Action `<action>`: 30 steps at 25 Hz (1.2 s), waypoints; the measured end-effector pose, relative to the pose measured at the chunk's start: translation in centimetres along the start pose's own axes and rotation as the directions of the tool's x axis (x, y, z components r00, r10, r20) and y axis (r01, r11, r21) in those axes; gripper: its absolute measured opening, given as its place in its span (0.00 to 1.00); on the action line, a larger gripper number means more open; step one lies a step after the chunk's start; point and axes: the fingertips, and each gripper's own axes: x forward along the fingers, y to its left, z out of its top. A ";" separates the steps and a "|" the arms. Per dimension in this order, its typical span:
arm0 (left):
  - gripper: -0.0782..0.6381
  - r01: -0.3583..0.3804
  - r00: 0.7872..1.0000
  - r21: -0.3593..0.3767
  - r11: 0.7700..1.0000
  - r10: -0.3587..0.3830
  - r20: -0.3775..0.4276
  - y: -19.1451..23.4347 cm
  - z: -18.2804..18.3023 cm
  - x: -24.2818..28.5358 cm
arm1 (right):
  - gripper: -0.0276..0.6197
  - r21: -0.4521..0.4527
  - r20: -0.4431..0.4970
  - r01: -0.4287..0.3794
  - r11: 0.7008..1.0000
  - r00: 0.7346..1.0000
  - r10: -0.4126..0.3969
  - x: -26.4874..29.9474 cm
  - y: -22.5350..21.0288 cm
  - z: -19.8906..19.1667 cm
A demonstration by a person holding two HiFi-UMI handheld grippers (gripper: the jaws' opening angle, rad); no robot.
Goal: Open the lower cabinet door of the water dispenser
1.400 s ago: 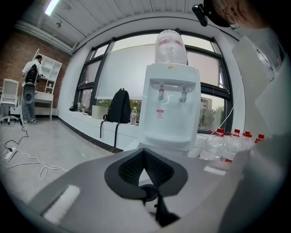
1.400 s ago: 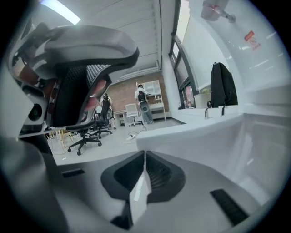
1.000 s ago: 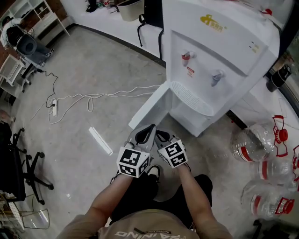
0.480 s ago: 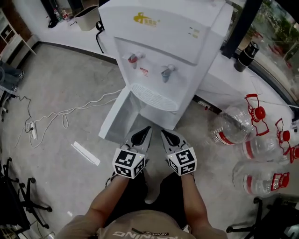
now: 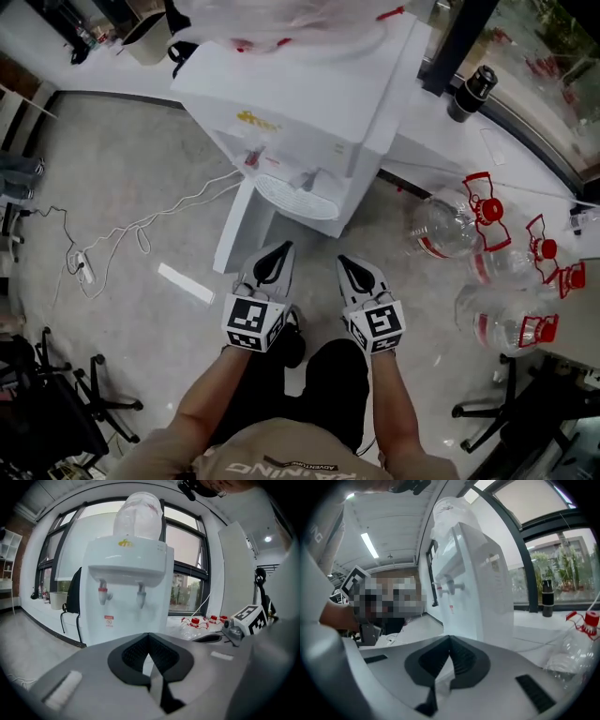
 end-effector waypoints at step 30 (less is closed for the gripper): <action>0.12 0.035 0.994 -0.010 0.999 -0.034 0.108 -3.8 36.4 -18.1 | 0.06 -0.093 0.051 0.043 0.995 0.998 -0.039 -16.9 10.4 39.8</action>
